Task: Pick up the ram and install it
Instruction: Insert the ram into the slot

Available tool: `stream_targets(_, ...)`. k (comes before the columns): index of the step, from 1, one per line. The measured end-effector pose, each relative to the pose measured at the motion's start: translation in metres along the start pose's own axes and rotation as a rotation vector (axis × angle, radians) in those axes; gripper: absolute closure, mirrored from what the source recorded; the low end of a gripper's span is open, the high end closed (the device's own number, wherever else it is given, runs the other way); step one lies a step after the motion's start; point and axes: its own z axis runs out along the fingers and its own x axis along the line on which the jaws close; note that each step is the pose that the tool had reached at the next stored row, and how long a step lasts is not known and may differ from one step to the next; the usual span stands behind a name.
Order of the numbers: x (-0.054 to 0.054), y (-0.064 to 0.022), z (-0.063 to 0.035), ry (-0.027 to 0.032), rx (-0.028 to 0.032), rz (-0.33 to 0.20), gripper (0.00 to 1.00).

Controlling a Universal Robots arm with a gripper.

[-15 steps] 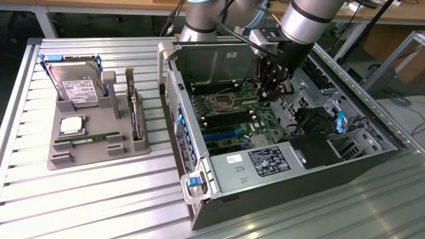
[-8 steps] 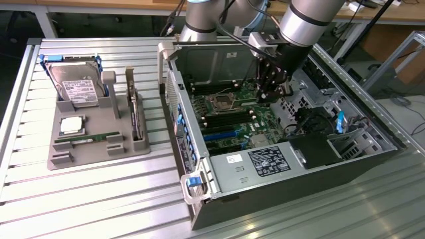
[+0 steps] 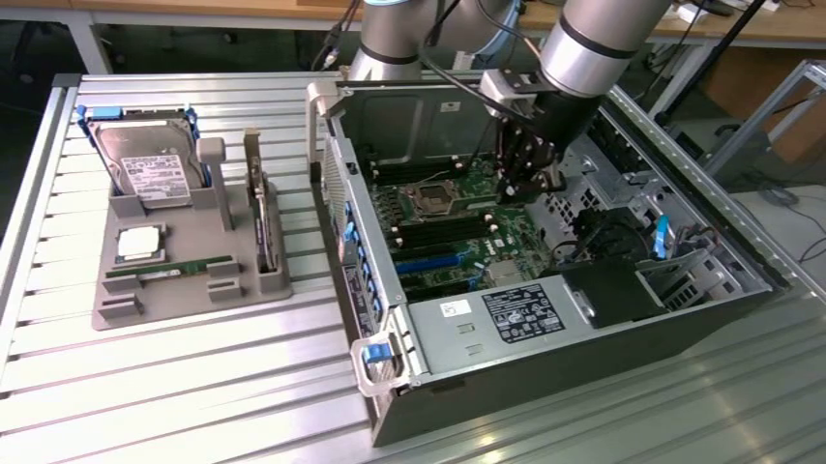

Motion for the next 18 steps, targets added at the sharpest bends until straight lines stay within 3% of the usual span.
stream_targets(18, 0.001, -0.0006, 0.0152, 0.0000, 0.0000, 0.000, 0.87)
